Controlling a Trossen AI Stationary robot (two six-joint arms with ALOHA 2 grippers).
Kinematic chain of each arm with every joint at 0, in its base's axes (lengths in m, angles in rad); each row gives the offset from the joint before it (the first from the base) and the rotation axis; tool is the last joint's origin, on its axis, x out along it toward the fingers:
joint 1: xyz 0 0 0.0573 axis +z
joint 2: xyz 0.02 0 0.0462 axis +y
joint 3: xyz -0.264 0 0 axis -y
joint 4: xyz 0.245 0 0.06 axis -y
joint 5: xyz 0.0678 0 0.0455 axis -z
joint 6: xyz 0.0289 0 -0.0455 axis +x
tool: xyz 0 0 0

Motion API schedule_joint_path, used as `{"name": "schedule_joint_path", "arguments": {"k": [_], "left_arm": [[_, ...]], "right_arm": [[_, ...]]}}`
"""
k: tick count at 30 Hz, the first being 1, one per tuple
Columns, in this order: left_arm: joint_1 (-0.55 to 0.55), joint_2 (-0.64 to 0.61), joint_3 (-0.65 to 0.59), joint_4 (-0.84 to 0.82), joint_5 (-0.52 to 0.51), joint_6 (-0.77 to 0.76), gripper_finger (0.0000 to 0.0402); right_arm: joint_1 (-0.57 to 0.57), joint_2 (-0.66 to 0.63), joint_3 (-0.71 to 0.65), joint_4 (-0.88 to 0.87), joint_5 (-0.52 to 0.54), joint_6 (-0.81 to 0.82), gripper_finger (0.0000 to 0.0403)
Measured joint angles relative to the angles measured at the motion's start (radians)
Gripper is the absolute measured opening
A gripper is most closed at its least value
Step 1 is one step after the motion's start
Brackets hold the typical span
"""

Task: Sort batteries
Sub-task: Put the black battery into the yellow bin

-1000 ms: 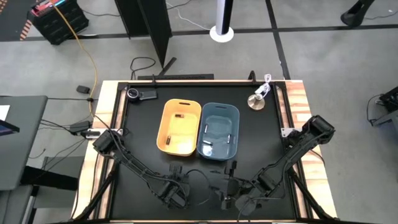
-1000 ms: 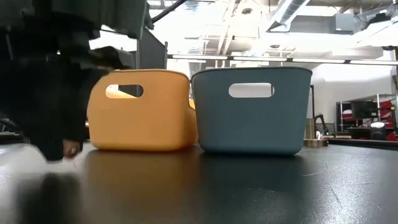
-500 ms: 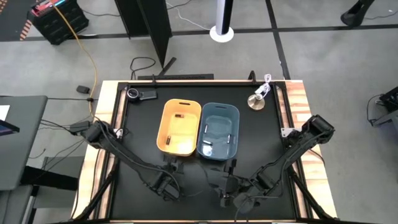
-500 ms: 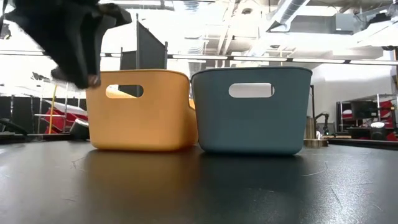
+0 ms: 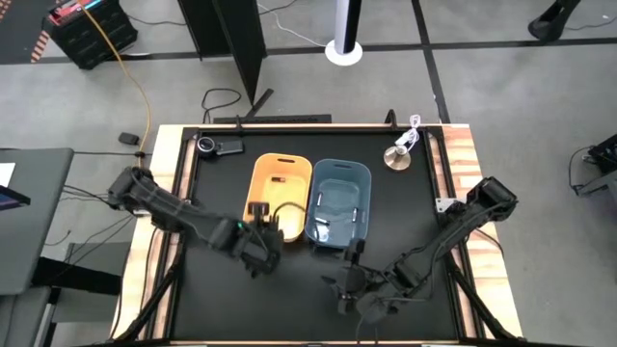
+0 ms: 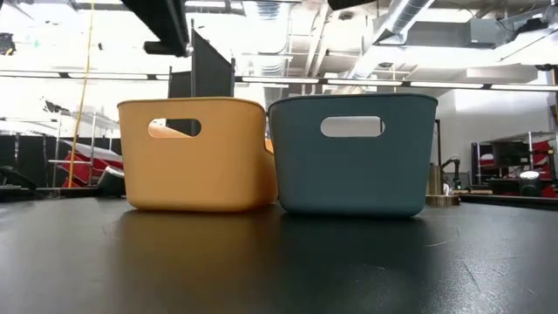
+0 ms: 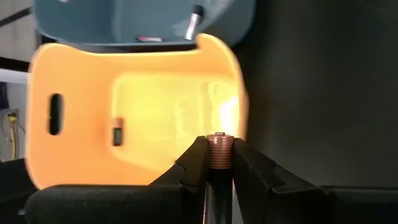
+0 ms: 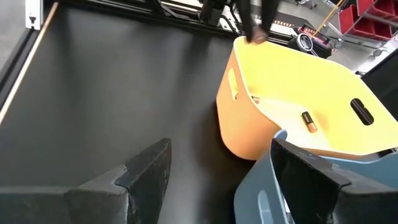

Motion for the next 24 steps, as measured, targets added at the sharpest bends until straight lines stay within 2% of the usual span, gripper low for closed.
{"name": "schedule_joint_path", "arguments": {"k": [4,12,19,24], "left_arm": [[0.081,-0.028,-0.015,0.038,0.009,0.097,0.0052],[0.268,-0.028,-0.159,0.221,0.134,0.286,0.0052],[0.377,-0.041,-0.248,0.355,0.217,0.365,0.0054],[0.399,-0.092,-0.292,0.447,0.242,0.403,0.0093]], "right_arm": [[-0.007,0.000,0.000,-0.003,0.000,-0.008,0.0291],[-0.013,-0.003,0.000,-0.007,0.000,-0.026,0.0291],[-0.020,-0.056,0.000,-0.044,-0.001,-0.028,0.0291],[-0.038,-0.091,0.001,-0.099,-0.001,-0.049,0.0291]]}}
